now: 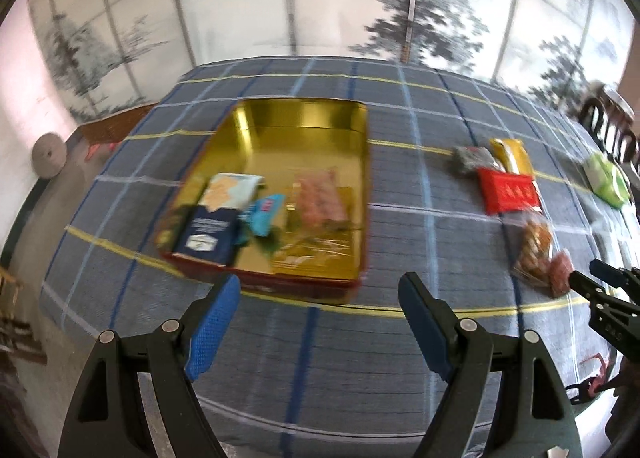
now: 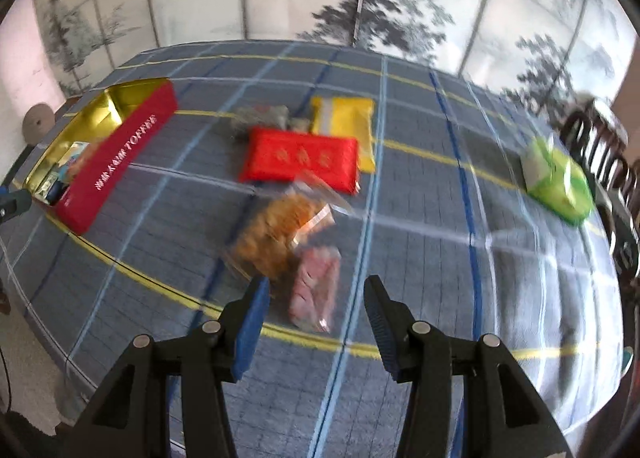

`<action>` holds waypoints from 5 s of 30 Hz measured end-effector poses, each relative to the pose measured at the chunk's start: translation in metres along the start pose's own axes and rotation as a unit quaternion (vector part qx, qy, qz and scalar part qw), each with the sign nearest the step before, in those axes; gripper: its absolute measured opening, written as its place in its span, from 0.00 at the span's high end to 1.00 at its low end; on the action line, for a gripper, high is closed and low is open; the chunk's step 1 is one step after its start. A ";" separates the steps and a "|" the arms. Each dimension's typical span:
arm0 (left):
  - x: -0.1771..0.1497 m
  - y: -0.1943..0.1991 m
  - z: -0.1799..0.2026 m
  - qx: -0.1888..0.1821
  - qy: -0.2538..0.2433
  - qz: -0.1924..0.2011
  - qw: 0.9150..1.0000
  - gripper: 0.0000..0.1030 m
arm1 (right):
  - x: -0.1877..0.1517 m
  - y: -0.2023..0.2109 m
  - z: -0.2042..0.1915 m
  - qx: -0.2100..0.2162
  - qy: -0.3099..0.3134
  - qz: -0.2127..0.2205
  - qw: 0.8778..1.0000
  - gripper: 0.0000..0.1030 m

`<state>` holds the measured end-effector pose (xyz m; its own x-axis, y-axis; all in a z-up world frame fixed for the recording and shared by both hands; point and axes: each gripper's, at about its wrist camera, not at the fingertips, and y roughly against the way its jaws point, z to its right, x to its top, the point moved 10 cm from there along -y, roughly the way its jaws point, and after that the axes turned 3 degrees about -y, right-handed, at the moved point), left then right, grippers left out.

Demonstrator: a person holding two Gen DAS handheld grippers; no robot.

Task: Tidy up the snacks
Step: 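Grasp the pink-and-white wrapped pastry on the table with the right tool, then grasp the clear bag of small dough twists with the left tool while the right tool holds the pastry, then carry the dough twist bag into the gold tin and open the left tool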

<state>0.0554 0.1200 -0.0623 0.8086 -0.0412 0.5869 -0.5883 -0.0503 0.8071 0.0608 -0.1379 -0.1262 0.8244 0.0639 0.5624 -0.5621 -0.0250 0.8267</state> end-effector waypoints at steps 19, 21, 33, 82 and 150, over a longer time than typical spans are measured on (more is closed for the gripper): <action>0.003 -0.029 0.110 -0.056 -0.102 -0.007 0.993 0.23 | -0.007 -0.036 0.012 0.017 -0.023 -0.005 1.000 0.77; 0.005 -0.031 0.124 -0.065 -0.112 -0.006 0.992 0.23 | -0.001 -0.041 0.023 0.011 -0.029 0.000 1.000 0.77; 0.011 -0.043 0.203 -0.130 -0.161 -0.013 0.978 0.23 | 0.040 -0.069 0.120 -0.048 -0.070 0.048 0.995 0.77; 0.018 -0.070 0.236 -0.142 -0.166 -0.048 0.975 0.65 | 0.047 -0.081 0.147 -0.044 -0.078 0.055 0.994 0.77; 0.039 -0.090 -0.091 0.064 0.029 -0.046 0.996 0.62 | 0.046 -0.080 0.143 -0.071 -0.064 0.054 0.994 0.78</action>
<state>0.1403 0.2141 -0.1061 0.8555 0.0273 0.5172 -0.5049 -0.1782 0.8446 0.1531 -0.2758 -0.1639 0.7556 -0.0593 0.6524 -0.6439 0.1159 0.7563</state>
